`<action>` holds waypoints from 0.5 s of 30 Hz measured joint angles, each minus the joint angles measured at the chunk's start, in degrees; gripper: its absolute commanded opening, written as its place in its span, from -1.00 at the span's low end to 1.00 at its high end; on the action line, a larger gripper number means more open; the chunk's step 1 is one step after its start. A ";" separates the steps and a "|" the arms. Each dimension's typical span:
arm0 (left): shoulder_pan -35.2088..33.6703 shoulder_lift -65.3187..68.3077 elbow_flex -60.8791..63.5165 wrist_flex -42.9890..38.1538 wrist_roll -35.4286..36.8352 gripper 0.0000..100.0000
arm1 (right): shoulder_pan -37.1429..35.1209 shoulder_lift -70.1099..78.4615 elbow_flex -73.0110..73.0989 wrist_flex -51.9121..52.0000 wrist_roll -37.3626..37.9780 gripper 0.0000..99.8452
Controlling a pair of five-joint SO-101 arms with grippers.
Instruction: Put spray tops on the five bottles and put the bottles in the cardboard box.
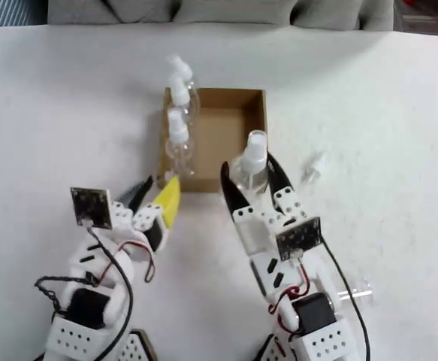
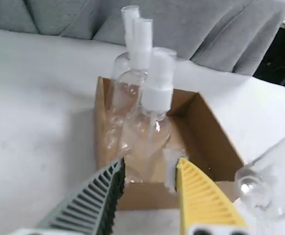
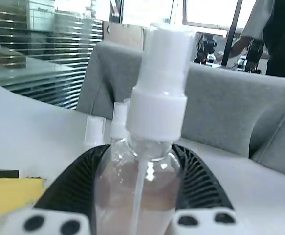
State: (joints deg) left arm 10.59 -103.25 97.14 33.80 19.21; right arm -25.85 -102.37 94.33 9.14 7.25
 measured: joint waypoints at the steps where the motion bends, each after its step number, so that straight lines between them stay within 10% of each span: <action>1: -0.88 -0.18 0.00 1.14 0.00 -0.66 | 0.18 0.00 -0.97 -0.26 0.00 -0.97; 15: -1.85 0.00 0.00 24.00 -12.75 -0.66 | 0.44 20.84 -21.71 -6.33 0.00 -0.97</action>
State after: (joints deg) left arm 8.75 -103.25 97.14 57.80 6.46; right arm -25.41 -81.54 72.62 2.81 7.25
